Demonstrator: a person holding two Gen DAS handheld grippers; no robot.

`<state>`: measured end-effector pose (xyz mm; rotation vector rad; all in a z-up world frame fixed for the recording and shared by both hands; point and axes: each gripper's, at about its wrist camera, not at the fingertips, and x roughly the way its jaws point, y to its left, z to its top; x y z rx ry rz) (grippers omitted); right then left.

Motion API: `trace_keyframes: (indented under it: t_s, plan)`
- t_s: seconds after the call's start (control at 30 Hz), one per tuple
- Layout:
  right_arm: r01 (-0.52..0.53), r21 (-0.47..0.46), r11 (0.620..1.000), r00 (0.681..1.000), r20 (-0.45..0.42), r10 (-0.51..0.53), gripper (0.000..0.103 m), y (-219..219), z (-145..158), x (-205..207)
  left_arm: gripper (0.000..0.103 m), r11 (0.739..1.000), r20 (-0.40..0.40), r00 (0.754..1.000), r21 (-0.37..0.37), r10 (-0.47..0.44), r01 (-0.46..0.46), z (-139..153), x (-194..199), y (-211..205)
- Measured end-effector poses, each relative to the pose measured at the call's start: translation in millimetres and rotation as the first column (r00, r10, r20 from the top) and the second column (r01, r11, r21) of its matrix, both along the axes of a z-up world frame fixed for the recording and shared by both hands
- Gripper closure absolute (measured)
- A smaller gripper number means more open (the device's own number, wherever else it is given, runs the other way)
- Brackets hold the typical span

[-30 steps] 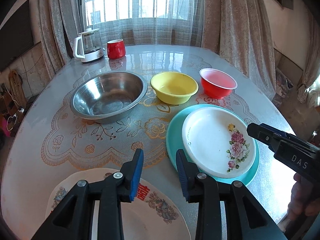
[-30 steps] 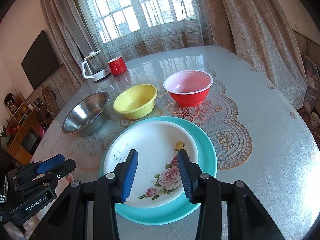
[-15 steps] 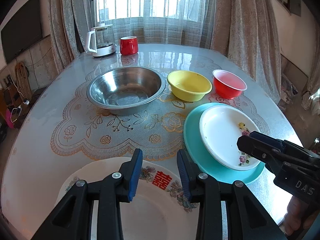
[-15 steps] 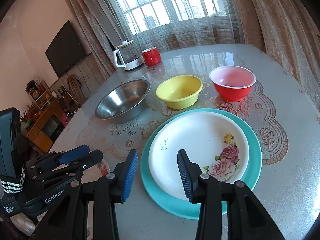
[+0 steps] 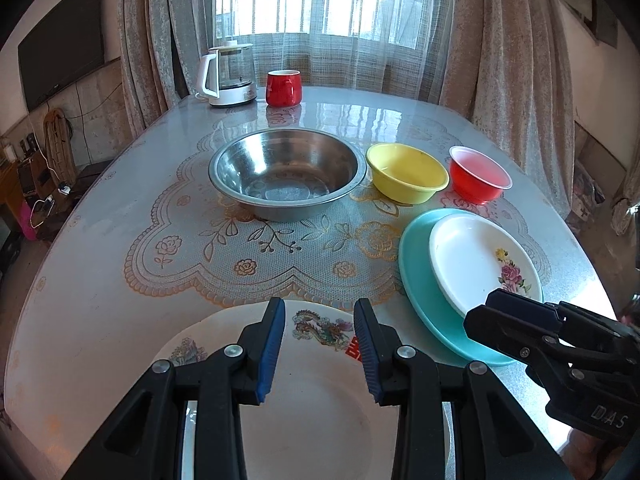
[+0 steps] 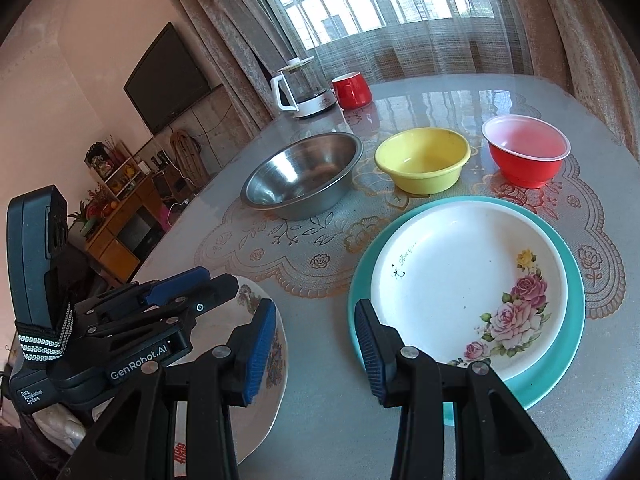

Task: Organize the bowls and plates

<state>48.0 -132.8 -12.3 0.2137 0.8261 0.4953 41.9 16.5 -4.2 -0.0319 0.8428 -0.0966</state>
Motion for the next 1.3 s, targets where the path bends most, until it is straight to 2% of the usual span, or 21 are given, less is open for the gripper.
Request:
trace_keyframes:
  t_s: [0.8,0.93,1.07,1.3]
  plan:
    - [-0.11,0.015,0.994,0.993,-0.043,0.11,0.061,23,-11,-4,0.066,0.995,-0.019,0.995,-0.023,0.099,-0.099,-4,-13,41]
    - [-0.119,0.024,0.993,0.992,-0.044,0.12,0.061,21,-10,-5,0.065,0.991,-0.01,0.992,-0.044,0.125,-0.125,-4,-18,60]
    - [-0.129,0.034,0.991,0.99,-0.054,0.13,0.061,17,-12,-6,0.065,0.98,-0.003,0.986,-0.108,0.17,-0.169,-1,-24,91]
    - [-0.143,0.052,0.988,0.984,-0.099,0.147,0.061,12,-23,-7,0.064,0.964,0.004,0.975,-0.149,0.222,-0.219,-9,-42,134]
